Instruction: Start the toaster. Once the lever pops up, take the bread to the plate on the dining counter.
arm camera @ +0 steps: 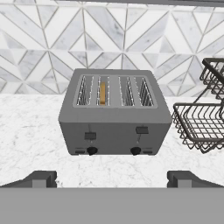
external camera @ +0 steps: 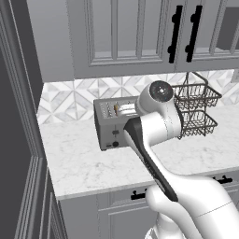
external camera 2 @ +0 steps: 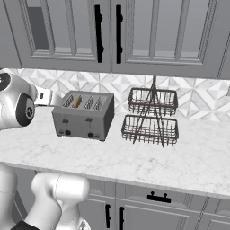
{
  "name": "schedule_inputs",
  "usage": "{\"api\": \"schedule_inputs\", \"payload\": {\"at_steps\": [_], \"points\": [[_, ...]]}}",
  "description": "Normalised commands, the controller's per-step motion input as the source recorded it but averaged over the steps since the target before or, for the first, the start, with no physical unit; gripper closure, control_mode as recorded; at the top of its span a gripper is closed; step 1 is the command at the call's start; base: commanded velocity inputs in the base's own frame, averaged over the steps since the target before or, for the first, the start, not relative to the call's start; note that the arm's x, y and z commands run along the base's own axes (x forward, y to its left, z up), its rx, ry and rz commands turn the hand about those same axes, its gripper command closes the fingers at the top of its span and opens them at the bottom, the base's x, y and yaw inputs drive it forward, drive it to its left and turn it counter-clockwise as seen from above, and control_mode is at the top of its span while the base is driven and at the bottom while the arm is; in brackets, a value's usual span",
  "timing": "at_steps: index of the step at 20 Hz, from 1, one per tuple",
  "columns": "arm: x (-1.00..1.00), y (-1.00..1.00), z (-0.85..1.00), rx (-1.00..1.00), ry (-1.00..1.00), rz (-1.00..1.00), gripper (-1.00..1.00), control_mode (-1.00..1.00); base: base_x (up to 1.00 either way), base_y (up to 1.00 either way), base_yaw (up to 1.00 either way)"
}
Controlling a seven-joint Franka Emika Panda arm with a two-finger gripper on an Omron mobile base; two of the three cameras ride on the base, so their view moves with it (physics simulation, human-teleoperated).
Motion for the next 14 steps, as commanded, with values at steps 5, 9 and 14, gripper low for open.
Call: {"api": "schedule_inputs", "payload": {"at_steps": [5,9,14], "points": [[0.0,0.0,0.0,0.0,0.0,0.0,-1.0,-1.0,0.0,0.0,0.0],[0.0,0.0,0.0,0.0,0.0,0.0,-1.0,-1.0,0.0,0.0,0.0],[0.0,0.0,0.0,0.0,0.0,0.0,-1.0,-1.0,0.0,0.0,0.0]]}}
